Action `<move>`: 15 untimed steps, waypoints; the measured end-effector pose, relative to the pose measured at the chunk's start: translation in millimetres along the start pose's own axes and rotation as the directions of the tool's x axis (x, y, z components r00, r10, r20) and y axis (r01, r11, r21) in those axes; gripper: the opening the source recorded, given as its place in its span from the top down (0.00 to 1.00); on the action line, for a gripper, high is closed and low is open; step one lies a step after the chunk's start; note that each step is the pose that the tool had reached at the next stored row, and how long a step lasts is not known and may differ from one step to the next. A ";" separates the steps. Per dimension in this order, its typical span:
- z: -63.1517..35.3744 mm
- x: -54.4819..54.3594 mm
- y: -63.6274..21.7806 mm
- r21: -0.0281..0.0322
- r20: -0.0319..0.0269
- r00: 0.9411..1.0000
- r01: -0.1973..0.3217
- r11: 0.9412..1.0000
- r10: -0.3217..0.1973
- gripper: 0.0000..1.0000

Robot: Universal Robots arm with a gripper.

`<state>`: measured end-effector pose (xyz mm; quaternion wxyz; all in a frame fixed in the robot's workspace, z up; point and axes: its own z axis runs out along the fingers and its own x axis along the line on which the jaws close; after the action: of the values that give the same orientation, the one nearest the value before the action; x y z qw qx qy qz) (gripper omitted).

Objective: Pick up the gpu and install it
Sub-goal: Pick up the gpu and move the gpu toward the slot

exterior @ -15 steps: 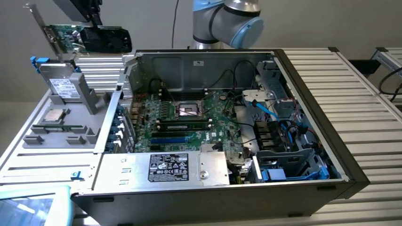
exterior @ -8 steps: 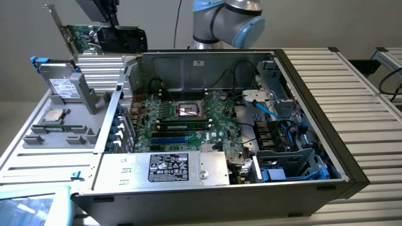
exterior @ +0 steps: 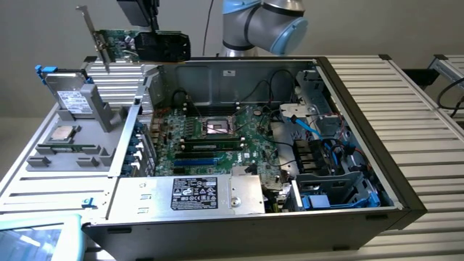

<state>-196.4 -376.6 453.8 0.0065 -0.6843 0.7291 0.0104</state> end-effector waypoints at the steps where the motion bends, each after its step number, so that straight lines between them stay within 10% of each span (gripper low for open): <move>1: 0.1 -0.3 -4.6 0.000 0.000 1.000 0.001 1.000 -0.001 0.73; 15: 1.6 -4.0 -63.2 0.000 0.000 1.000 0.019 1.000 -0.019 0.73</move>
<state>-133.1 -376.6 451.9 0.0064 -0.6913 0.7225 0.0105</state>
